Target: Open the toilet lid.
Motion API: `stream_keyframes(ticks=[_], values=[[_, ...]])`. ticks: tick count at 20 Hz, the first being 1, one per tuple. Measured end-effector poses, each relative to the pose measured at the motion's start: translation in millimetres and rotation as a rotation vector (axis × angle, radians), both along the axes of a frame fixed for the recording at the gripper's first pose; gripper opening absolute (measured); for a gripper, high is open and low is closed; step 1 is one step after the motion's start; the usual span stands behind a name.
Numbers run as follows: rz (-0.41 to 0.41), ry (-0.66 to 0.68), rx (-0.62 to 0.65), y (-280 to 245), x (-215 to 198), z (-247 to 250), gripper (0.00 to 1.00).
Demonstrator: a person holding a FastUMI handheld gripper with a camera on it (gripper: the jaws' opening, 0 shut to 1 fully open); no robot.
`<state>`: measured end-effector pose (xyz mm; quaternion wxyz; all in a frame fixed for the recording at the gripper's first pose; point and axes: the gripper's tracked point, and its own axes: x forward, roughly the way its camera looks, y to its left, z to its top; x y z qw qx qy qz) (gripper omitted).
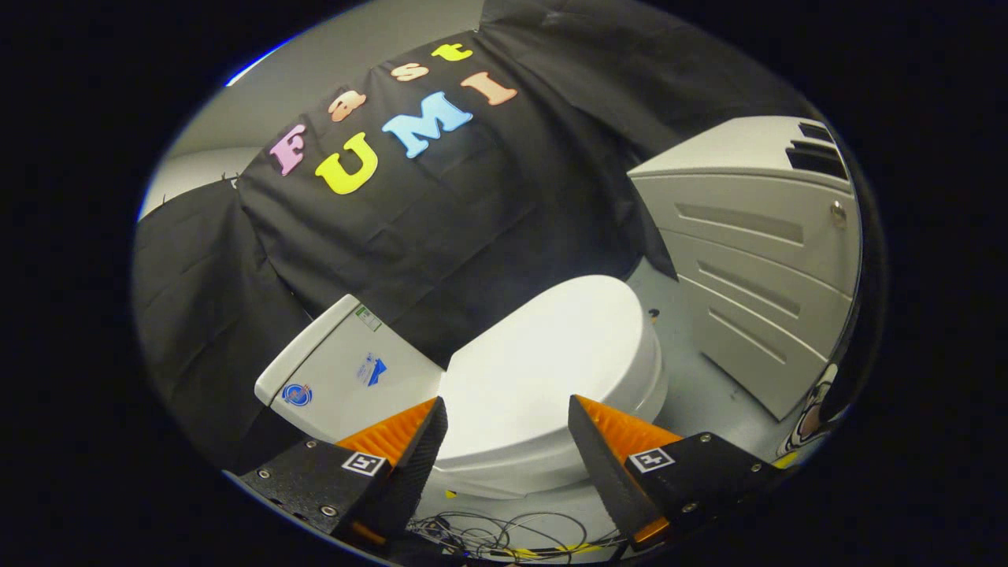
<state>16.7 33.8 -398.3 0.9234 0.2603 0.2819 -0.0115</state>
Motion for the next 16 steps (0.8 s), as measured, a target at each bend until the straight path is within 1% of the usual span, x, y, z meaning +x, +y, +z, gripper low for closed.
stream_keyframes(ticks=[4,7,13,16], values=[[-0.076,0.078,0.110,-10,-17,-42,0.96],[-0.130,0.135,0.144,-21,-23,-75,0.96],[-0.241,0.149,0.285,-41,-16,-115,0.94],[-0.277,0.116,0.371,-47,-4,-123,0.92]])
